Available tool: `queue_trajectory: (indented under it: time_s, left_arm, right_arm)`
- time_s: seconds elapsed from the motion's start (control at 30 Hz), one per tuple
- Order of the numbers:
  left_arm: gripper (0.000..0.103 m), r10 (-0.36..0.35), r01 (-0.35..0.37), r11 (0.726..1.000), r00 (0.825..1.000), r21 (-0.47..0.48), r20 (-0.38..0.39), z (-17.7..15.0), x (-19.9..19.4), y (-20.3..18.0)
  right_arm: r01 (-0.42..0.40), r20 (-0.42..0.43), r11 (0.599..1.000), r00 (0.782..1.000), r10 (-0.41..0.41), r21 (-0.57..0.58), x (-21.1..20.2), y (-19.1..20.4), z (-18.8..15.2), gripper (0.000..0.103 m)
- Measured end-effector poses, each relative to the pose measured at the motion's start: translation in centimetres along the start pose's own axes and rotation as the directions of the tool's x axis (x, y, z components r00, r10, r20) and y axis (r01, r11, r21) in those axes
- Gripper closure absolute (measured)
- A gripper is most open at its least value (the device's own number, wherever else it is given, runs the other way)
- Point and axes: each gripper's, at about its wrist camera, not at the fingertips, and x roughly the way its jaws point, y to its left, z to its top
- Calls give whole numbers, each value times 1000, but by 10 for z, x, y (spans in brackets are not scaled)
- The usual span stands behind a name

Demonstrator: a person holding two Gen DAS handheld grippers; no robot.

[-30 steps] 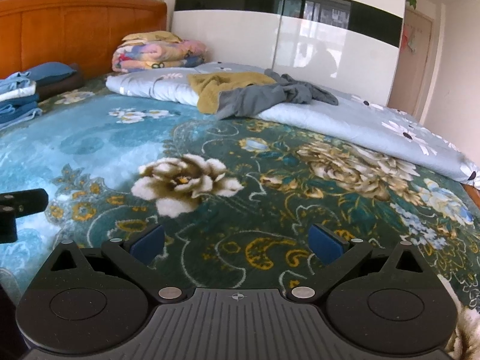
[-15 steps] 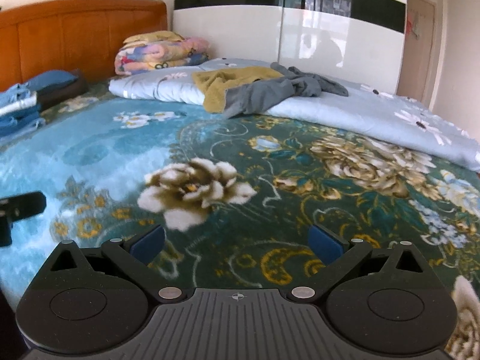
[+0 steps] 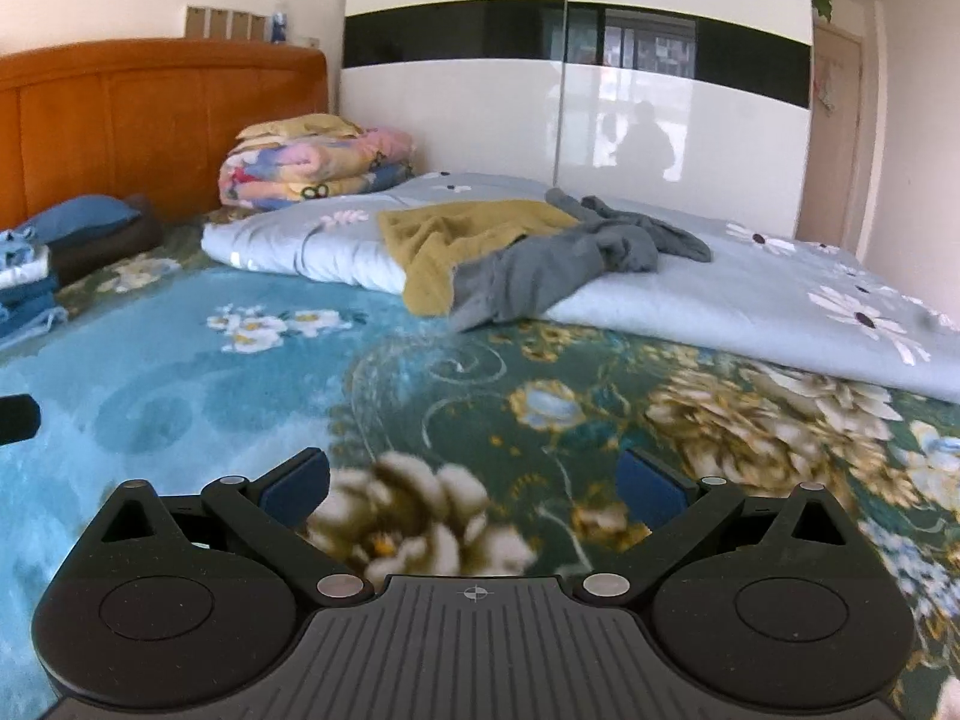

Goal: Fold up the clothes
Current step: 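Move both tools toward the grey sweatshirt on the pillow, then grasp the grey sweatshirt's sleeve edge with the right gripper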

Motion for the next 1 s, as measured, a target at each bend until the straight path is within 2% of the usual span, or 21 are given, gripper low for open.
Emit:
queue_trajectory:
  time_s: [0.4,0.67,0.8,0.9,1.0]
  left_arm:
    - [1,4,-5,999,1000,48,14,48,68,33]
    - [1,-50,50,997,999,54,14,64,117,41]
    - [1,-50,50,997,999,66,1,66,139,45]
    - [1,-61,61,996,998,61,-13,59,149,49]
    - [1,-67,69,995,997,73,-29,51,157,54]
  right_arm:
    - [-92,-13,993,996,93,69,78,-11,37,0]
    - [-9,-18,997,1000,10,79,139,-17,64,0]
    - [-26,-19,992,999,29,126,171,-27,75,0]
    - [-38,-37,978,998,46,205,200,-36,80,0]
    - [-3,-61,973,998,17,231,227,-35,86,0]
